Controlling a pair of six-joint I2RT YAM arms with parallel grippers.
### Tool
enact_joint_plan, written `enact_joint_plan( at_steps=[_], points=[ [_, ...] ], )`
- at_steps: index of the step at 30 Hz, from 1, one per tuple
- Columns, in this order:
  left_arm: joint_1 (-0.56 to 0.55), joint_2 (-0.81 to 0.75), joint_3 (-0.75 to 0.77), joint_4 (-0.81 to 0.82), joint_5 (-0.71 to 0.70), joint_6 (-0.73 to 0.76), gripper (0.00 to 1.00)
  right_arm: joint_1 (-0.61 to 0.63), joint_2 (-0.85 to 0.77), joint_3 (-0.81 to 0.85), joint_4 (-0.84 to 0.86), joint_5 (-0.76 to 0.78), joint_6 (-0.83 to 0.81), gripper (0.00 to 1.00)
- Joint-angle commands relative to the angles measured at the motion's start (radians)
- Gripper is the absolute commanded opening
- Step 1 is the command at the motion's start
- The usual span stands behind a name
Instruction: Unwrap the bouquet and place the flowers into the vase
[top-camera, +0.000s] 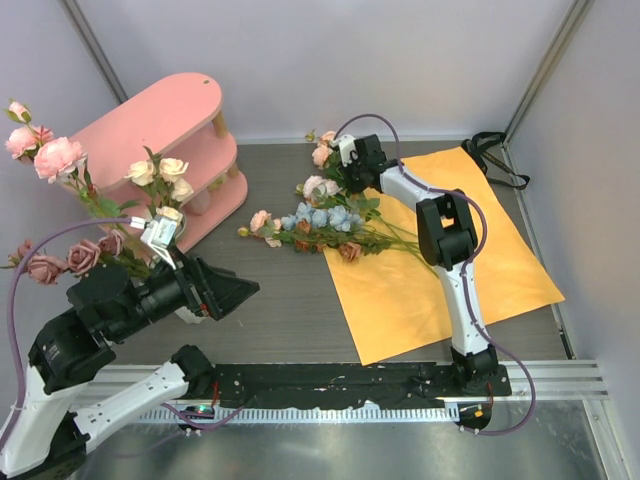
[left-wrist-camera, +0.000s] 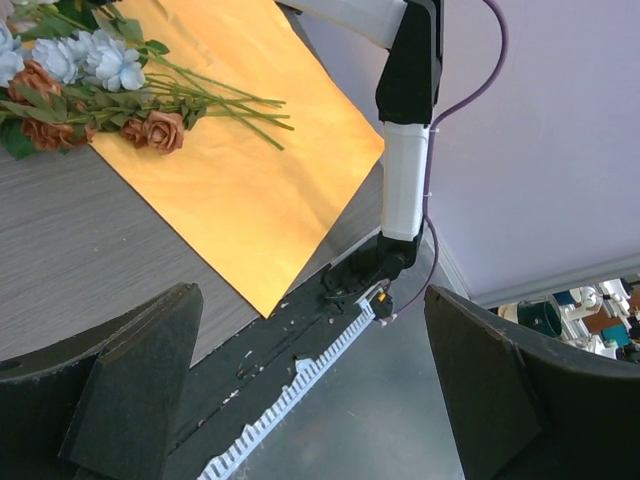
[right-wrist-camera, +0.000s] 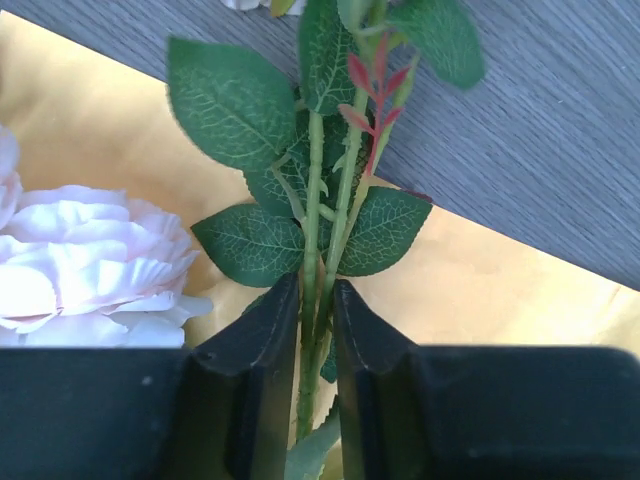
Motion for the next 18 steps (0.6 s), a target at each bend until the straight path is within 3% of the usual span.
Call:
enact_joint_plan(
  at_steps=[1, 8, 18],
  points=[
    [-0.002, 0.032, -0.010, 0.054, 0.019, -0.009, 0.97, 0.001, -0.004, 0.056, 0.009, 0.019, -0.018, 0.21],
    [-0.002, 0.038, -0.034, 0.053, 0.017, -0.032, 0.96, 0.005, -0.158, -0.022, 0.010, 0.039, 0.044, 0.02],
    [-0.002, 0.049, -0.051, 0.064, 0.022, -0.027, 0.96, 0.018, -0.415, -0.205, -0.027, 0.091, 0.035, 0.01]
  ],
)
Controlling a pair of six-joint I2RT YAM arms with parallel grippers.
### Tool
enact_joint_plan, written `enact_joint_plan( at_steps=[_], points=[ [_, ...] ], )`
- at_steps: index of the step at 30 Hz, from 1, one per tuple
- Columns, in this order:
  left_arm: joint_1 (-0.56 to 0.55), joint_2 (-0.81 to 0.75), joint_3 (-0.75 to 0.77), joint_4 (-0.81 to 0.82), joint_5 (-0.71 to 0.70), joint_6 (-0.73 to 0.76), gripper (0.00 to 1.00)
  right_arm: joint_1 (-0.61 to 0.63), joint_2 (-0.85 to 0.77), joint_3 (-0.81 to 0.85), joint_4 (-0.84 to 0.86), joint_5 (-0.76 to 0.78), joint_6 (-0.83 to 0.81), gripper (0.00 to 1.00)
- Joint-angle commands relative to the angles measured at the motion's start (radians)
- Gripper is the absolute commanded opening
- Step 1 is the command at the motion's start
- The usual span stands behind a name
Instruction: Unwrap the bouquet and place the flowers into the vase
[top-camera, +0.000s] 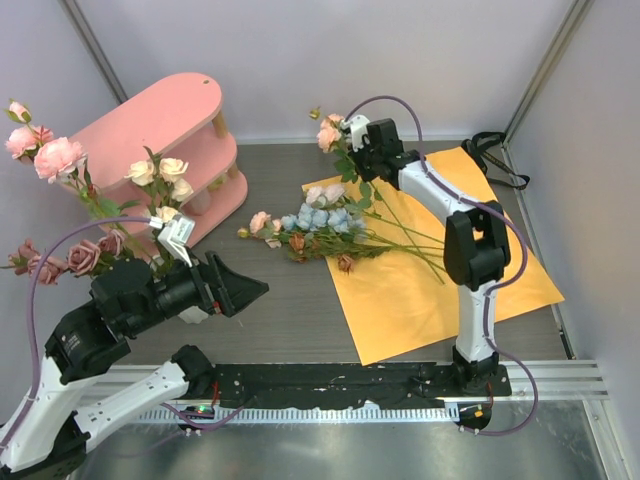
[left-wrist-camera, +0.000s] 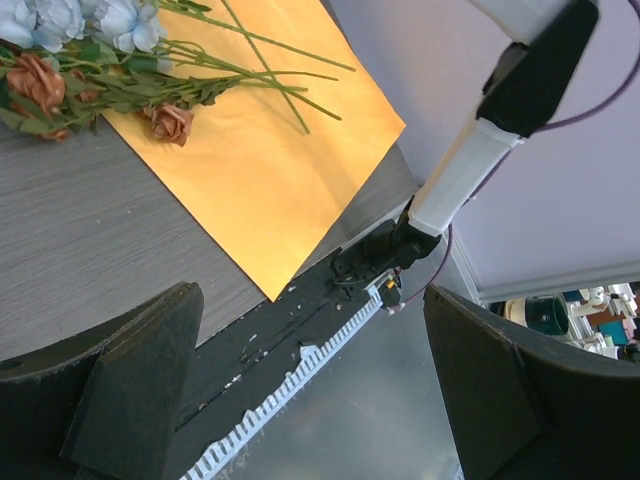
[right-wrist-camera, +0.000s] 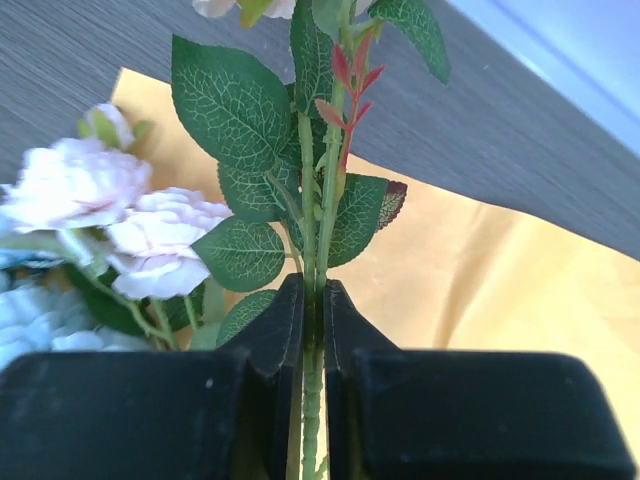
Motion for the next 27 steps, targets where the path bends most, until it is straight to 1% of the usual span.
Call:
enact_joint_plan(
  at_steps=[1, 3, 4, 5, 7, 8, 11, 13, 14, 16, 19, 21, 22, 24, 27],
  points=[
    [-0.002, 0.029, 0.020, 0.058, 0.026, 0.010, 0.96, 0.004, -0.144, -0.064, 0.003, 0.028, -0.011, 0.01],
    [-0.002, 0.040, 0.020, 0.058, 0.043, 0.014, 0.96, 0.006, -0.136, -0.080, -0.024, -0.004, -0.017, 0.04],
    [-0.002, 0.040, 0.013, 0.066, 0.047, 0.014, 0.96, 0.006, -0.126, -0.077, -0.035, -0.010, -0.013, 0.08],
    [-0.002, 0.038, 0.006, 0.070, 0.049, 0.014, 0.96, 0.006, -0.101, -0.060, -0.049, -0.015, -0.008, 0.20],
    [-0.002, 0.025, -0.015, 0.089, 0.046, 0.014, 0.96, 0.006, -0.083, -0.037, -0.100, 0.007, 0.016, 0.35],
    [-0.002, 0.023, -0.018, 0.089, 0.043, 0.014, 0.97, 0.006, -0.078, -0.028, -0.107, 0.025, 0.051, 0.46],
    [-0.004, 0.028, -0.011, 0.069, 0.044, 0.019, 0.97, 0.006, -0.104, -0.058, -0.124, 0.089, 0.093, 0.58],
    [-0.002, 0.032, 0.000, 0.054, 0.047, 0.028, 0.96, 0.006, -0.148, -0.098, -0.120, 0.117, 0.096, 0.59],
    [-0.004, 0.029, 0.002, 0.054, 0.044, 0.030, 0.97, 0.004, -0.164, -0.150, -0.112, 0.123, 0.092, 0.59],
    [-0.002, 0.025, 0.002, 0.054, 0.040, 0.031, 0.97, 0.006, -0.191, -0.198, -0.095, 0.128, 0.061, 0.59],
    [-0.002, 0.020, -0.004, 0.057, 0.047, 0.033, 0.97, 0.006, -0.192, -0.270, -0.087, 0.136, 0.015, 0.58],
    [-0.002, 0.023, -0.009, 0.055, 0.056, 0.041, 0.97, 0.006, -0.188, -0.305, -0.071, 0.190, 0.003, 0.55],
    [-0.002, 0.023, -0.012, 0.052, 0.055, 0.044, 0.97, 0.006, -0.187, -0.319, -0.061, 0.200, -0.013, 0.49],
    [-0.002, 0.029, -0.014, 0.049, 0.056, 0.048, 0.97, 0.004, -0.178, -0.331, -0.067, 0.194, -0.022, 0.43],
    [-0.002, 0.029, -0.014, 0.044, 0.067, 0.050, 0.97, 0.006, -0.170, -0.354, -0.060, 0.173, -0.025, 0.41]
  ],
)
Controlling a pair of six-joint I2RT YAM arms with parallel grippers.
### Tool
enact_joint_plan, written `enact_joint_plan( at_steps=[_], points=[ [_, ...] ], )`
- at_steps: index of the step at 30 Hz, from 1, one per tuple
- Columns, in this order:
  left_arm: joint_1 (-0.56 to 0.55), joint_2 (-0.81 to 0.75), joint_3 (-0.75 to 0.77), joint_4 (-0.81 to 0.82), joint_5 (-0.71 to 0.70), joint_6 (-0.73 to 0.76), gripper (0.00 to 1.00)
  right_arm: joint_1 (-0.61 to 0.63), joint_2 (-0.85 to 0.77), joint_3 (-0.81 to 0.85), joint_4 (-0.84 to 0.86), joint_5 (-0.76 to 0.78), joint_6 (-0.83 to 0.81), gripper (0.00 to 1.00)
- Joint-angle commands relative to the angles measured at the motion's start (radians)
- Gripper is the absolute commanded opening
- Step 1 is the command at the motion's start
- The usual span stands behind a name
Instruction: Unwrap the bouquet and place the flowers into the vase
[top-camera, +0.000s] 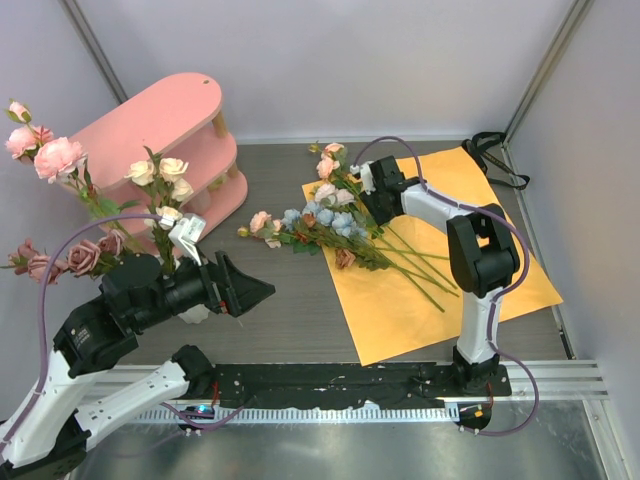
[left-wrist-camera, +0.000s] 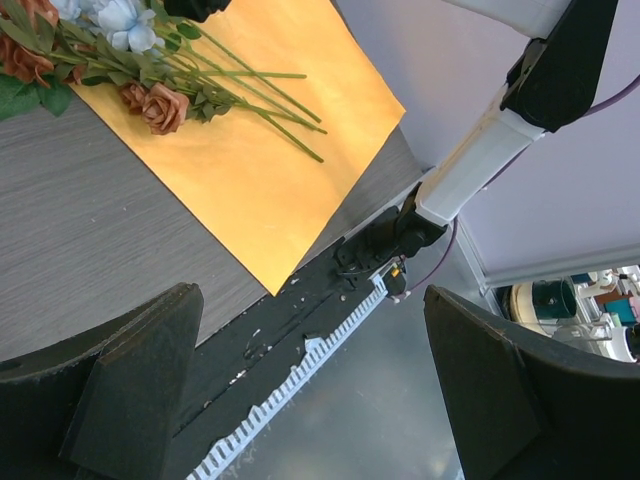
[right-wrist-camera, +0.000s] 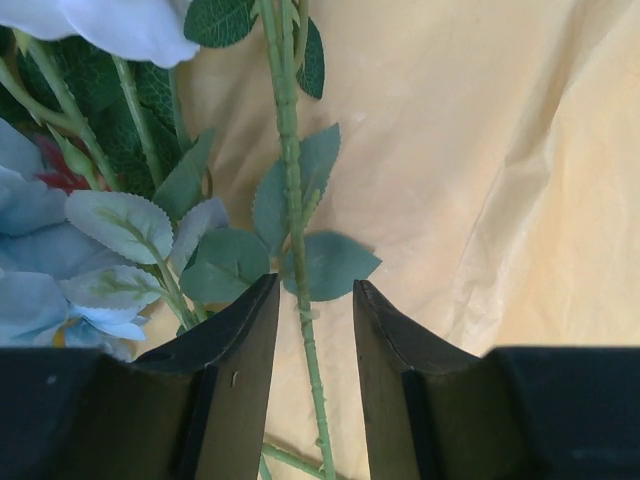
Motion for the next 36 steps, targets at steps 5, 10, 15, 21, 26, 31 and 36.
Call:
enact_joint_plan(
  at_steps=[5, 10, 15, 21, 26, 31, 36],
  points=[
    [-0.002, -0.005, -0.001, 0.022, 0.021, 0.027, 0.97, 0.005, -0.007, -0.019, 0.052, 0.018, -0.033, 0.33],
    [-0.002, 0.001, 0.000, 0.024, 0.033, 0.021, 0.97, 0.016, -0.073, -0.032, 0.083, 0.065, -0.043, 0.10],
    [-0.002, 0.005, 0.003, 0.027, 0.029, 0.018, 0.97, 0.022, -0.177, -0.043, 0.100, 0.114, -0.057, 0.01],
    [-0.002, -0.011, -0.012, 0.042, 0.032, 0.010, 0.97, 0.025, -0.279, -0.098, 0.150, 0.127, -0.100, 0.27],
    [-0.002, -0.020, -0.026, 0.056, 0.033, 0.004, 0.97, 0.023, -0.184, -0.086, 0.087, 0.165, -0.079, 0.41],
    [-0.002, -0.019, -0.024, 0.039, 0.029, 0.005, 0.97, 0.029, -0.139, -0.120, 0.086, 0.192, -0.091, 0.42],
    [-0.002, -0.015, -0.026, 0.042, 0.023, 0.008, 0.97, 0.031, -0.089, -0.140, 0.116, 0.151, -0.105, 0.41]
  ],
)
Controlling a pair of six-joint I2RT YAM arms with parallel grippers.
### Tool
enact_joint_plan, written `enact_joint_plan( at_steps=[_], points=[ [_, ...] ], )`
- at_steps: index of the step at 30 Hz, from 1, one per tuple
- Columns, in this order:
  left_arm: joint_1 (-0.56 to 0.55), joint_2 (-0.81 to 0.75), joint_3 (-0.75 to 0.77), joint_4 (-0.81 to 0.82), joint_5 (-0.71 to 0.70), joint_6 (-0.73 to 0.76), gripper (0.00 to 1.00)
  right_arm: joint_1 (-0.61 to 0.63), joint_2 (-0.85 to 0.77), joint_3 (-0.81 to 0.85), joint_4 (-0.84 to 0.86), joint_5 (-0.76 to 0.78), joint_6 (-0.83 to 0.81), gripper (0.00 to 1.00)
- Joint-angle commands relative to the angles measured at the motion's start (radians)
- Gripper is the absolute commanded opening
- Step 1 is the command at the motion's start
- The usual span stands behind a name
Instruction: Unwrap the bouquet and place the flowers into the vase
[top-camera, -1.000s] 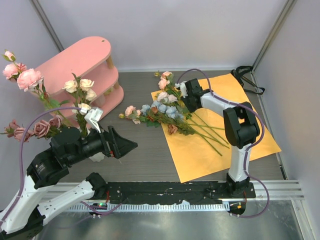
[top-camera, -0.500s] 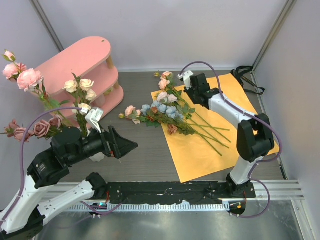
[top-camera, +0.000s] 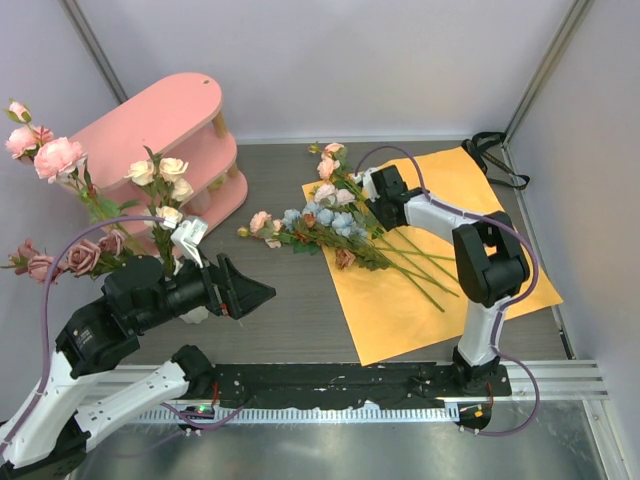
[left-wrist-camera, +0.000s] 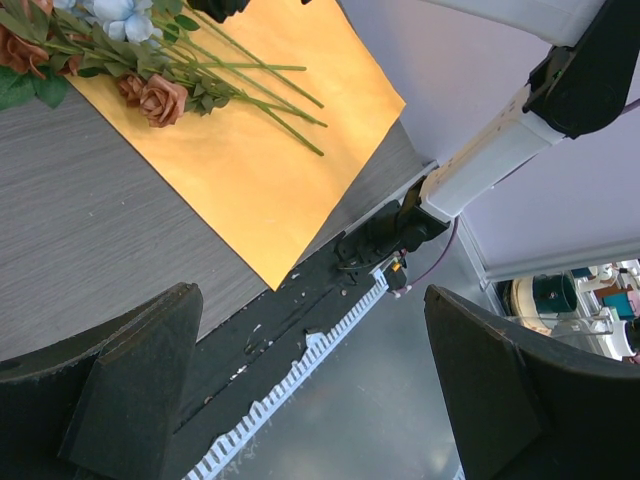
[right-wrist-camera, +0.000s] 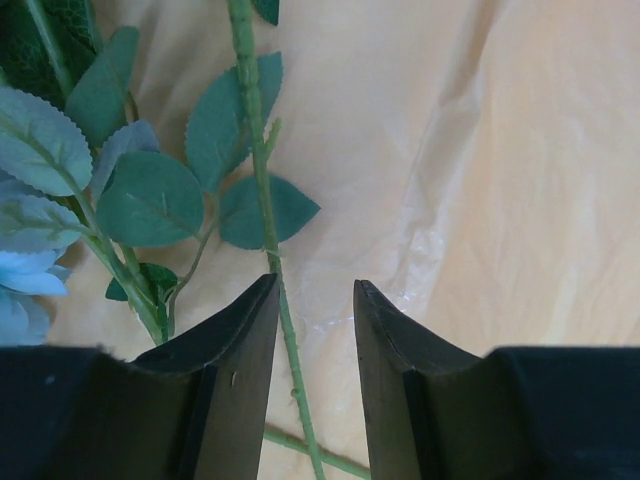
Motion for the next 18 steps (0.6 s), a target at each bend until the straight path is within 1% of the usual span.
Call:
enact_joint_plan(
  at_steps=[1, 4, 7, 10, 11, 12, 13, 15, 17, 18],
  points=[
    [-0.004, 0.003, 0.000, 0.039, 0.013, 0.009, 0.98, 0.007, 0.025, 0.008, 0.037, -0.037, -0.009, 0.41],
    [-0.002, 0.002, 0.001, 0.037, 0.015, 0.009, 0.97, 0.007, 0.060, 0.012, 0.058, -0.074, 0.005, 0.40],
    [-0.002, 0.002, 0.003, 0.031, 0.006, 0.013, 0.97, 0.007, 0.085, 0.013, 0.066, -0.077, 0.009, 0.38],
    [-0.002, 0.003, 0.004, 0.020, 0.006, 0.010, 0.97, 0.007, 0.102, 0.016, 0.075, -0.068, -0.004, 0.28],
    [-0.002, 0.000, 0.000, 0.022, 0.006, 0.006, 0.97, 0.007, 0.100, 0.019, 0.075, -0.050, -0.009, 0.19],
    [-0.002, -0.003, -0.002, 0.023, 0.004, 0.006, 0.97, 0.009, 0.094, 0.016, 0.077, -0.038, -0.012, 0.15],
    [-0.002, -0.003, -0.003, 0.026, 0.004, 0.004, 0.97, 0.009, 0.079, 0.010, 0.083, -0.027, -0.018, 0.13],
    [-0.002, 0.002, 0.001, 0.026, 0.001, 0.004, 0.97, 0.013, 0.022, -0.013, 0.100, 0.020, -0.023, 0.04],
    [-0.002, 0.006, 0.006, 0.028, 0.004, 0.000, 0.97, 0.025, -0.047, -0.024, 0.132, 0.065, -0.026, 0.01],
    [-0.002, 0.006, 0.006, 0.031, 0.001, -0.003, 0.97, 0.031, -0.071, -0.031, 0.144, 0.127, -0.024, 0.01]
  ],
)
